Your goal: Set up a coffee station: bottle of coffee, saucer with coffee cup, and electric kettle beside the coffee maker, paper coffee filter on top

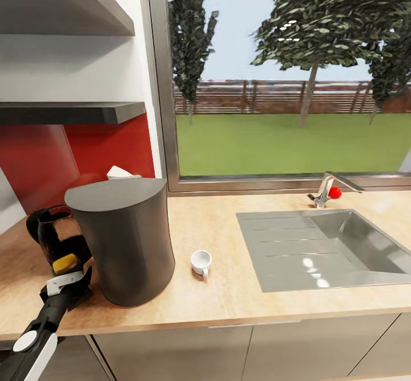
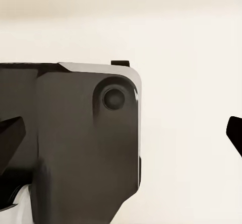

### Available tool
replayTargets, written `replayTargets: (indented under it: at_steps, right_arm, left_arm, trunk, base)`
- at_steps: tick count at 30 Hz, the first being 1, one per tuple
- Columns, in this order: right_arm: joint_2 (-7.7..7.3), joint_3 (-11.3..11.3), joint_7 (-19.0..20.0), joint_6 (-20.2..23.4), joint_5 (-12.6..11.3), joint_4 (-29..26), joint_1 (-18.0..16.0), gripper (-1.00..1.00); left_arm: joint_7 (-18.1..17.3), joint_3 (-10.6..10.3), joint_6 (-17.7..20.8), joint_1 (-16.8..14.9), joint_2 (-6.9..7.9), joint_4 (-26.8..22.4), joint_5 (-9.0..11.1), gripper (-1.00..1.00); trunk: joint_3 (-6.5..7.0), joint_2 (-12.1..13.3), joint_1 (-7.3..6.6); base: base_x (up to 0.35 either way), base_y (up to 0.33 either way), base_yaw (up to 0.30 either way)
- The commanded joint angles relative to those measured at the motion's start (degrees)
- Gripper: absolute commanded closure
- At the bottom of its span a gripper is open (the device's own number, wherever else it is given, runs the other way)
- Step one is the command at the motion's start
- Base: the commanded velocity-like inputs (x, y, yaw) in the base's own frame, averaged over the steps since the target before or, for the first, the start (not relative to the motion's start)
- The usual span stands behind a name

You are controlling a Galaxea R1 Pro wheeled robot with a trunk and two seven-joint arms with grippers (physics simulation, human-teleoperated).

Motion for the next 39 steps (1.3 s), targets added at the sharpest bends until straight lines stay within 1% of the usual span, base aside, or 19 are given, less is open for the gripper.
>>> replayTargets:
  at_steps: [1,10,17,36,39]
  right_arm:
    - [0.0,-0.04,-0.07,-0.19,0.04,0.05,-0.05,-1.0]
    - [0.0,-0.04,-0.06,-0.19,0.04,0.05,-0.05,-1.0]
    - [0.0,-0.04,-0.05,-0.19,0.04,0.05,-0.05,-1.0]
    - [0.0,-0.04,-0.04,-0.17,0.04,0.05,-0.05,-1.0]
    - [0.0,-0.04,-0.06,-0.12,0.04,0.05,-0.05,-1.0]
  left_arm:
    - [-0.3,0.0,-0.28,-0.05,0.01,0.03,0.59,-1.0]
    - [-0.3,-0.03,-0.56,-0.05,0.01,0.03,0.59,-1.0]
    - [-0.34,-0.09,-0.57,-0.05,0.01,0.03,0.54,-1.0]
    - [-0.36,-0.09,-0.57,-0.05,0.01,0.03,0.51,-1.0]
    - [-0.32,-0.09,-0.57,-0.05,0.01,0.03,0.51,-1.0]
  trunk:
    - [-0.13,-0.13,0.03]
    - [-0.13,-0.13,0.03]
    - [-0.13,-0.13,0.03]
    - [-0.13,-0.13,0.03]
    - [-0.13,-0.13,0.03]
  base:
    - [0.0,0.0,0.0]
    - [-0.007,0.0,0.0]
    - [-0.184,0.0,0.0]
    - [-0.003,0.0,0.0]
    - [-0.167,0.0,0.0]
